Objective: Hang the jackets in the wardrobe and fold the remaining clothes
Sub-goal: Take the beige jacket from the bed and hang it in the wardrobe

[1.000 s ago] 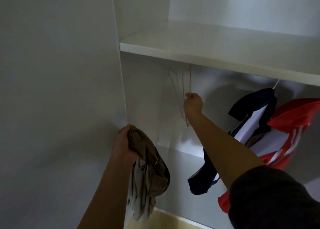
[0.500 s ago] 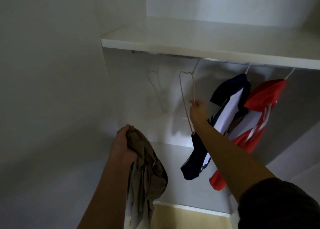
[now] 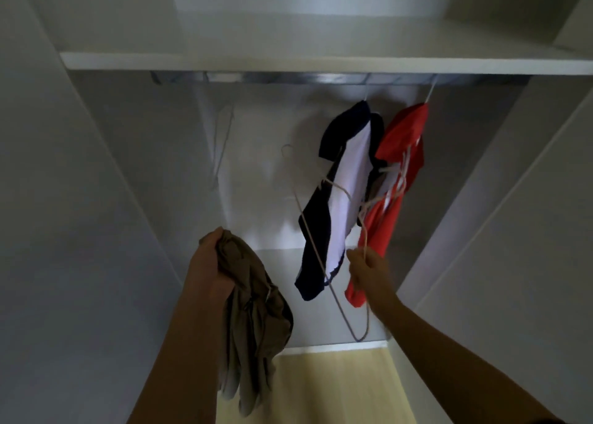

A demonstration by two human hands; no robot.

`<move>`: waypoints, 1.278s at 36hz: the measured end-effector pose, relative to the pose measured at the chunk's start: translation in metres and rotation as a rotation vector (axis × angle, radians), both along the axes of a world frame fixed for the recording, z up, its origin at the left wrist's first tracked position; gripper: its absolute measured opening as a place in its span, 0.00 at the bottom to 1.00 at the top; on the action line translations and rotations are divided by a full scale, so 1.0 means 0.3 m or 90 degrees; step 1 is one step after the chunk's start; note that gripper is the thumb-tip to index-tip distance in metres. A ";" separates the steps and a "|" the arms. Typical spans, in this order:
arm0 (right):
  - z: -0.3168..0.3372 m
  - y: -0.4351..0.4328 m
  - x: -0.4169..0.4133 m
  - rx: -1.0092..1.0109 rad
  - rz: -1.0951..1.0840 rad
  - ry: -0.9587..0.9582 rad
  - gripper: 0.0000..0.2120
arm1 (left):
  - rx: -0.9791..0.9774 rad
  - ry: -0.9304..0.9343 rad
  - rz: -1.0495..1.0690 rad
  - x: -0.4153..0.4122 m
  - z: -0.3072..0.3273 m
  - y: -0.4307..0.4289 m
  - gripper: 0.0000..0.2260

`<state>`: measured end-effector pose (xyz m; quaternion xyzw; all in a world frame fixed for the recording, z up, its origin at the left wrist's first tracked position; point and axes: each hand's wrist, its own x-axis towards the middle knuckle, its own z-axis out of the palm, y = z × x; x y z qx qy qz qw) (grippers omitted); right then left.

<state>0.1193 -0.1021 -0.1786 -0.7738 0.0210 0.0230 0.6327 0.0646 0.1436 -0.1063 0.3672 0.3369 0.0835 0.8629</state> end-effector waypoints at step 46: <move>-0.074 -0.461 -0.280 -0.076 0.178 -0.083 0.18 | 0.211 0.103 0.070 -0.239 0.038 -0.328 0.08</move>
